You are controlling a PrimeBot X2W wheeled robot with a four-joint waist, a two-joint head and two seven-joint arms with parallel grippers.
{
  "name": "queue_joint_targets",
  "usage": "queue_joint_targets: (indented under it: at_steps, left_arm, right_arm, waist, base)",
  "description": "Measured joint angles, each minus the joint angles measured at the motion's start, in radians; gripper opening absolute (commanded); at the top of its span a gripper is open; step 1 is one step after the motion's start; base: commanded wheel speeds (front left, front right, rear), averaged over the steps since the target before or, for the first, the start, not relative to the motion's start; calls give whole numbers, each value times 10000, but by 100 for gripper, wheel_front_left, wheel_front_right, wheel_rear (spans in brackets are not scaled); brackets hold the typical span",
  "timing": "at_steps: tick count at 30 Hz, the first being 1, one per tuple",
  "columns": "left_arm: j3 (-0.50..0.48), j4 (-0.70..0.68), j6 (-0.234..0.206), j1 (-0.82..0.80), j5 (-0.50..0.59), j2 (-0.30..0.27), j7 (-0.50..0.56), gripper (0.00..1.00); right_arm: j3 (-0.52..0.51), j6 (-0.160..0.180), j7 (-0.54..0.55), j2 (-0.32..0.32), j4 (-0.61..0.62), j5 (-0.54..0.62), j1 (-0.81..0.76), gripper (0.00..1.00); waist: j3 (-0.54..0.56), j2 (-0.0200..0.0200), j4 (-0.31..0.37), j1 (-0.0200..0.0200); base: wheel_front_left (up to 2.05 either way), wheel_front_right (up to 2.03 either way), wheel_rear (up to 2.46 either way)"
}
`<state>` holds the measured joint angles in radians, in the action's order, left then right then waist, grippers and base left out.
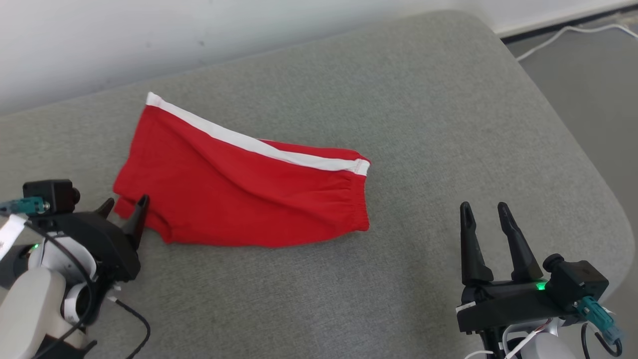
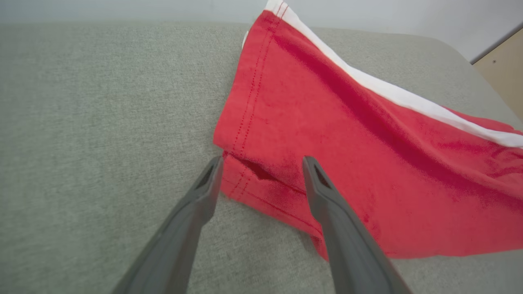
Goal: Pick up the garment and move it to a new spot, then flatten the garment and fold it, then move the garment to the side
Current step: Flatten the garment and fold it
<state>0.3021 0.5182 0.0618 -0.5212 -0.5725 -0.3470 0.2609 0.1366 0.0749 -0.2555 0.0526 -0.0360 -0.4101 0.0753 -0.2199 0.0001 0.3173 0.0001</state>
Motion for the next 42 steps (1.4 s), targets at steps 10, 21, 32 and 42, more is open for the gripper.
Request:
queue_joint_targets:
  at_steps: [10, 21, 32, 42]
  left_arm:
    - [291, 1164, -196, -875, 458, 84, 293, 100]
    - [374, 1825, -523, -1231, 663, 127, 240, 100]
    - [558, 2290, -274, -1770, 619, 428, 336, 4]
    - [706, 2646, -25, -2149, 610, 780, 474, 0]
  right_arm:
    - [-234, 46, 0, -29, -2, -33, 100, 100]
    - [-107, 44, 0, -44, -77, -33, 179, 100]
    - [247, -75, 4, -40, -226, -31, 412, 100]
    - [1429, -663, 1356, 17, -1200, 96, 1188, 100]
  waist:
    - [-556, 0, 324, 0]
    - [-530, 0, 20, -1]
    - [-804, 0, -40, -2]
    - [-884, -1, -328, -1]
  base:
    - [0, 0, 0]
    - [0, 0, 0]
    - [0, 0, 0]
    - [0, 0, 0]
